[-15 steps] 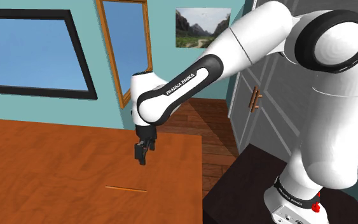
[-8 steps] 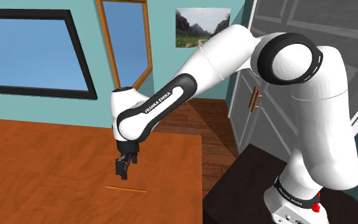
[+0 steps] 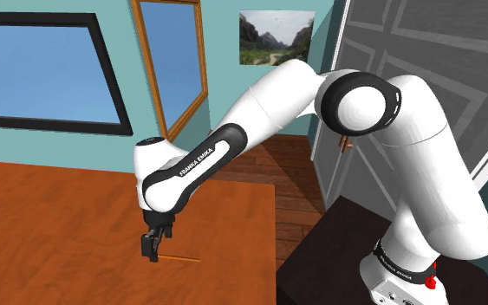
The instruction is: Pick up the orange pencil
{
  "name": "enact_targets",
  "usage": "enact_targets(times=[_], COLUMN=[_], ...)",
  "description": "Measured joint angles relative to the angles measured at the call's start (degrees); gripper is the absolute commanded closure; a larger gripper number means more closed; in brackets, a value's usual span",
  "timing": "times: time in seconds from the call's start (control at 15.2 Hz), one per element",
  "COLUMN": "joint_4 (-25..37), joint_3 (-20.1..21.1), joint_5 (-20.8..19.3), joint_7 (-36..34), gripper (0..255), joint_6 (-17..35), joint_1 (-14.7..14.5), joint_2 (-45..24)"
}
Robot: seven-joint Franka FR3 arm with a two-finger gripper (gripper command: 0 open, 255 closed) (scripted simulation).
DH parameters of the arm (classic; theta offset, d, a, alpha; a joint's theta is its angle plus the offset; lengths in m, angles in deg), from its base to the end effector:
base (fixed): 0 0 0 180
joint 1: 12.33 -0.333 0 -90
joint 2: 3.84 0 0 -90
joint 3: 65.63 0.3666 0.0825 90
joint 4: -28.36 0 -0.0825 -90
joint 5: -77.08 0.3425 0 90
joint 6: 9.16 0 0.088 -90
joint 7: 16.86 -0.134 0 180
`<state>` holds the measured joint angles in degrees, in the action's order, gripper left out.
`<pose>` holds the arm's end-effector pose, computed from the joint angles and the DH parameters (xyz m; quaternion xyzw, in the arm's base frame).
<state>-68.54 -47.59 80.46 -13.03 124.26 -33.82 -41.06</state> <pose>0.5415 0.4094 0.2785 -0.9406 -0.3191 0.0282 0.1121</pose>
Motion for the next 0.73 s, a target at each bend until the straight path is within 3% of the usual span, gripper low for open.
enact_targets(times=[0.26, 0.33, 0.73], joint_4=[0.26, 0.27, 0.23], joint_3=[-0.34, -0.36, -0.37], joint_5=[-0.33, -0.35, -0.37], joint_7=[0.27, 0.26, 0.25], gripper=[0, 255, 255], joint_6=[1.78, 1.93, 2.11], joint_1=[-0.25, -0.30, -0.33], joint_2=[-2.11, -2.27, -2.35])
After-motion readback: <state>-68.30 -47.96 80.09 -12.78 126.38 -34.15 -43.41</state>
